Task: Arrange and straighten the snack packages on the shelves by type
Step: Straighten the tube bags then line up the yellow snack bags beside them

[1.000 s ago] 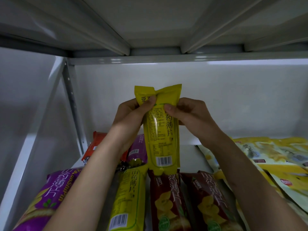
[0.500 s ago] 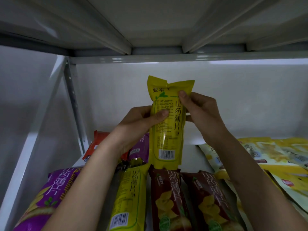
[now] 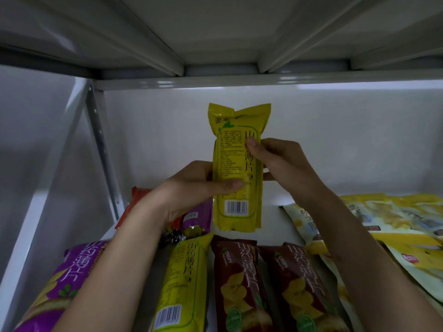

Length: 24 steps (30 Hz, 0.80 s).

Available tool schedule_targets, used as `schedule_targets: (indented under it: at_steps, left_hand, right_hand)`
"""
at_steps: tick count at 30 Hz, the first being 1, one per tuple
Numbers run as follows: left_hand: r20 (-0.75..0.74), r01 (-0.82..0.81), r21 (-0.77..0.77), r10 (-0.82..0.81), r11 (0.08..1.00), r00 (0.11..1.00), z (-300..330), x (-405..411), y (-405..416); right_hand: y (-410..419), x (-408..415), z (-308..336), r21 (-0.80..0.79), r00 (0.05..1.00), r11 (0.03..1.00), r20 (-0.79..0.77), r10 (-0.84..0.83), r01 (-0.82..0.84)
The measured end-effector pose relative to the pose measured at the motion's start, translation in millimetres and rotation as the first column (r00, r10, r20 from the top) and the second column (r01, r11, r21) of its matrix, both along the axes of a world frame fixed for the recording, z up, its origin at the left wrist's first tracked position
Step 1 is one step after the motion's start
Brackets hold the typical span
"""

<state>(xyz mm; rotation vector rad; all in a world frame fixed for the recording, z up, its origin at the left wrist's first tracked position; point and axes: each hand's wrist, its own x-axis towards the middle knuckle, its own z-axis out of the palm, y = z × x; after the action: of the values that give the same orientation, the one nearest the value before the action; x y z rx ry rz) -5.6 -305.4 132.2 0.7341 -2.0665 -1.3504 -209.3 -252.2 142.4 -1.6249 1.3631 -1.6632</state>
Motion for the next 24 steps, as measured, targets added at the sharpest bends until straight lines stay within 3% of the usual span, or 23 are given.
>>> schedule_targets:
  at_steps: [6,14,20,24]
  left_hand:
    - [-0.089,-0.147,-0.057,0.141,0.988,0.986,3.6,-1.1,1.9]
    - [-0.055,0.019,0.127,-0.012,0.992,0.998,2.8,1.7,2.9]
    - [-0.154,-0.084,0.081,0.096,0.993,0.983,2.7,-0.3,1.1]
    - [-0.163,-0.063,0.101,0.079,0.993,0.983,2.4,-0.6,2.8]
  right_hand:
    - [7.2,-2.8,2.3,0.151,0.982,0.977,-0.089,0.165,-0.15]
    - [1.0,-2.1,-1.0,0.032,1.0,0.999,0.003,0.01,-0.01]
    - [7.0,-3.3,-0.6,0.214,0.98,0.96,-0.04,0.194,-0.181]
    - [6.3,-2.0,-2.2,0.161,0.983,0.971,-0.029,0.183,-0.176]
